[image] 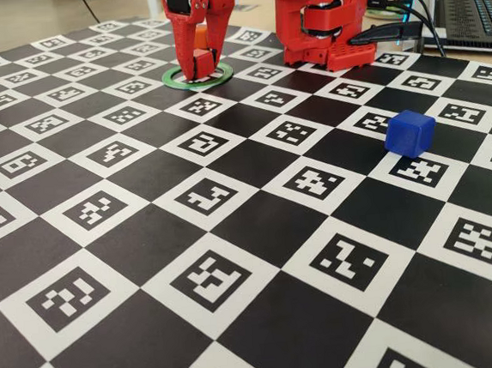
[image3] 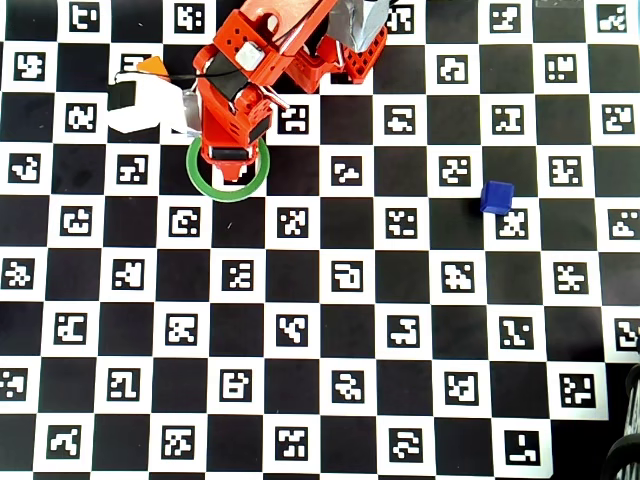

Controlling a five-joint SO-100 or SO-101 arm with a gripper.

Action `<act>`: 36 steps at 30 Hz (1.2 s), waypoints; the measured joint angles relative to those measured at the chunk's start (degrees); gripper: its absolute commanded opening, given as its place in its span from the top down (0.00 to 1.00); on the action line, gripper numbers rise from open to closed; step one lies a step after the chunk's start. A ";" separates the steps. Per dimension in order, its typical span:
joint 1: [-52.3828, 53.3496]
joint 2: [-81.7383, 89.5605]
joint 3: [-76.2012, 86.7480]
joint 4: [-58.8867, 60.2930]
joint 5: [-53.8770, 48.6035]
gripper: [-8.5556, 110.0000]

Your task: Grab the red cube then put it in the green circle then put the blue cube on top and finally the orange cube on top

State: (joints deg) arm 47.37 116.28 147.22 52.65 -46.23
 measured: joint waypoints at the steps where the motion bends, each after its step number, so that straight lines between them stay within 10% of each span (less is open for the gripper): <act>1: 0.00 0.00 0.00 0.00 0.00 0.62; 21: -3.52 2.46 -27.69 26.37 8.61 0.60; 36: -41.04 -3.87 -60.56 47.20 52.29 0.61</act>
State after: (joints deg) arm 6.33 112.41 86.66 99.84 6.06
